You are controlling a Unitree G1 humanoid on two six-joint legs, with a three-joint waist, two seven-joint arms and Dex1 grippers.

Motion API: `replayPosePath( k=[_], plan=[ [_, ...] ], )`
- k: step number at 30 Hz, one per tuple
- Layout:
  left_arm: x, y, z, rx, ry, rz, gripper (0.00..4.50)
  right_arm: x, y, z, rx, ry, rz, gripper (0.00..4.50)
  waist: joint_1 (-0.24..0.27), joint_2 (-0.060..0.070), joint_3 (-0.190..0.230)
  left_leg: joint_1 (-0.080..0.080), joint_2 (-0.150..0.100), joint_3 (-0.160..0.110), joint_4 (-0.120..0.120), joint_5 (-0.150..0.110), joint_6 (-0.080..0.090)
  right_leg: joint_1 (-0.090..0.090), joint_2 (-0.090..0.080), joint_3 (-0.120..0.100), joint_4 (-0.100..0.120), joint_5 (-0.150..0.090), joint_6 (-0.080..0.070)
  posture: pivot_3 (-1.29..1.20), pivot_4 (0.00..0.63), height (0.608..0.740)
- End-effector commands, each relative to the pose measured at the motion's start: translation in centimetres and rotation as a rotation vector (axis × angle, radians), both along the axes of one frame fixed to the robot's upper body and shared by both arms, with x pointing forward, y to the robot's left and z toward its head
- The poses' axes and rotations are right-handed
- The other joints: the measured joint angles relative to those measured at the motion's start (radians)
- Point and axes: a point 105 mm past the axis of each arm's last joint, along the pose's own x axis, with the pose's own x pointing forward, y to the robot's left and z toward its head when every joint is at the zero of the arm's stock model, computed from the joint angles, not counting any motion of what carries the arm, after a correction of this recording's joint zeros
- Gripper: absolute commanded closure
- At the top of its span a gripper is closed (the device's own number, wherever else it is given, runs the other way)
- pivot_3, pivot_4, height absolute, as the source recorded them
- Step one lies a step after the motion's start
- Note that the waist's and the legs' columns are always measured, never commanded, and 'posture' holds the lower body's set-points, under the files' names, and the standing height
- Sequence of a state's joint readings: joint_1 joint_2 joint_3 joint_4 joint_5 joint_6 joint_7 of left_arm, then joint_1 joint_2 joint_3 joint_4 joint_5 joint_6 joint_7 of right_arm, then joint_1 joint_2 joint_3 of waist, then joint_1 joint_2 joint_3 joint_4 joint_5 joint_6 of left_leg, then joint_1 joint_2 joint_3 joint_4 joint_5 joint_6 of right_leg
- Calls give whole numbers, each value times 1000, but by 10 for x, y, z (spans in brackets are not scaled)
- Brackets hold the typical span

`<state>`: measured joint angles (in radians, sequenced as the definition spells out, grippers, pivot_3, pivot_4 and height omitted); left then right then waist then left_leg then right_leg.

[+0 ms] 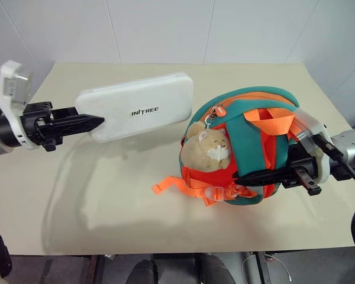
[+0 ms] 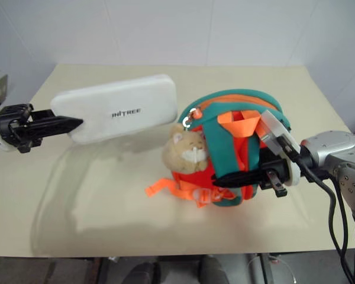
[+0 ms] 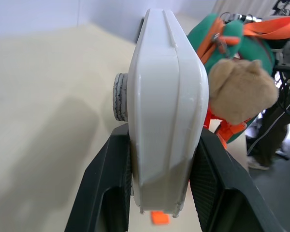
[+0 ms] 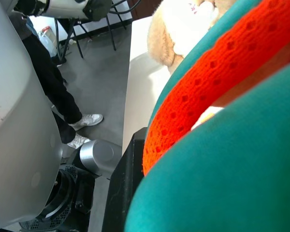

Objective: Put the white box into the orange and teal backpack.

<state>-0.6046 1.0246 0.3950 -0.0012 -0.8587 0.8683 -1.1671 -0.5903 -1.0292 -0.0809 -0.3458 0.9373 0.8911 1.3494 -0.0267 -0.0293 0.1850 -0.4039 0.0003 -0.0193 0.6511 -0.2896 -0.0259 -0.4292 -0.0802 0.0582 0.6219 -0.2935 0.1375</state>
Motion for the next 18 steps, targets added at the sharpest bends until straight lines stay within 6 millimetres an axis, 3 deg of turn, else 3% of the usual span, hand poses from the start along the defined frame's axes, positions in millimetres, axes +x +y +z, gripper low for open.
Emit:
replayPosePath(
  k=[1,9,18],
  plan=[
    [-13,-1,15,26,-125,-41,3162,0,2,7,4,-51,12,3977,0,0,0,0,0,0,0,0,0,0,0,0,0,0,0,0,150,740],
    [-18,-4,8,117,-119,-97,3162,2,4,7,14,-63,1,3977,-1,0,0,0,0,1,1,0,0,0,1,-1,1,0,0,0,150,740],
    [-6,-14,-8,183,-60,-106,3162,4,5,6,22,-78,-13,3977,0,0,0,0,0,2,2,0,1,1,1,-1,3,0,0,0,150,740]
  ],
)
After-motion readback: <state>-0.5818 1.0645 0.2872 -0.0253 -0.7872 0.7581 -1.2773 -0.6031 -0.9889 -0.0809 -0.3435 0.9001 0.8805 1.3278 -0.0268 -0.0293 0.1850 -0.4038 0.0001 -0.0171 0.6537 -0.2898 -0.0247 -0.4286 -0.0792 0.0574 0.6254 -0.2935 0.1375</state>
